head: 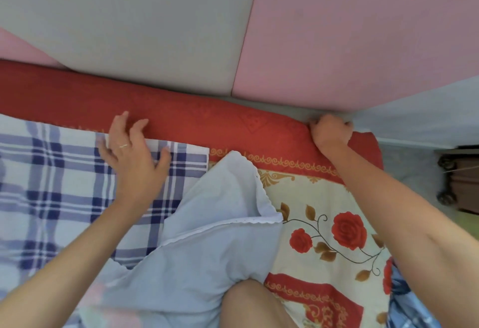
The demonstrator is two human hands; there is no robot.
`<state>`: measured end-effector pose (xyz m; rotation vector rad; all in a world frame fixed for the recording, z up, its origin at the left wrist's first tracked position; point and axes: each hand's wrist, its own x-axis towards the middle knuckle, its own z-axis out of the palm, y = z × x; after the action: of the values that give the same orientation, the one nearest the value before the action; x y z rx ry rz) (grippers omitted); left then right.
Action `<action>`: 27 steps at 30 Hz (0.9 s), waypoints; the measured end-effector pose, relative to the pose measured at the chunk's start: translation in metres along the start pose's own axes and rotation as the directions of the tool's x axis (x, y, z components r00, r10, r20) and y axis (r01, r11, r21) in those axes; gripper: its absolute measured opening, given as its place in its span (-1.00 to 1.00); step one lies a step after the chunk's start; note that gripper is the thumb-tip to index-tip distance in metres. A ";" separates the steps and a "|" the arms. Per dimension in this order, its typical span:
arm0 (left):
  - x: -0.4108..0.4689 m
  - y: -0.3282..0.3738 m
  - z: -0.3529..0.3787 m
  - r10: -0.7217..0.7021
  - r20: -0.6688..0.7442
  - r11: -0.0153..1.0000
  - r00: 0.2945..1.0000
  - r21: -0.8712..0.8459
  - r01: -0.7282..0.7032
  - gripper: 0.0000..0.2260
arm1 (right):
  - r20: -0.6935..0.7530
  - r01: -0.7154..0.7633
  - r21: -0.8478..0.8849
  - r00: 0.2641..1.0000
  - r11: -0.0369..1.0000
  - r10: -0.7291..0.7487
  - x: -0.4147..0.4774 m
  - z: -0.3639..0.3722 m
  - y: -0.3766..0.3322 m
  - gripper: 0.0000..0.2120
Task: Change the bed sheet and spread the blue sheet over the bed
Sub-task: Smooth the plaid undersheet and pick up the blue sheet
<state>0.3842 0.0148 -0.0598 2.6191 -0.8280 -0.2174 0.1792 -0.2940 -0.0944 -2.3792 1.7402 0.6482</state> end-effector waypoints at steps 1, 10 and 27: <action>-0.005 -0.010 -0.001 -0.148 -0.006 0.989 0.989 0.001 0.148 -0.44 | -0.103 -0.047 0.075 0.993 0.996 0.055 -0.006 0.001 -0.006 -0.73; 0.009 -0.053 -0.015 -0.635 0.026 0.768 0.772 -0.091 0.634 0.16 | -0.235 0.722 0.021 0.676 0.692 -0.698 -0.073 0.006 -0.052 -0.43; 0.025 -0.103 -0.045 -0.792 0.487 0.447 0.368 0.050 0.893 0.39 | -0.145 0.513 0.078 0.854 0.855 -0.499 -0.064 -0.009 -0.175 -0.38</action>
<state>0.4701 0.0917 -0.0616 2.5134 0.5813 -1.1660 0.3296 -0.1833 -0.0865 -2.6702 1.0546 0.3193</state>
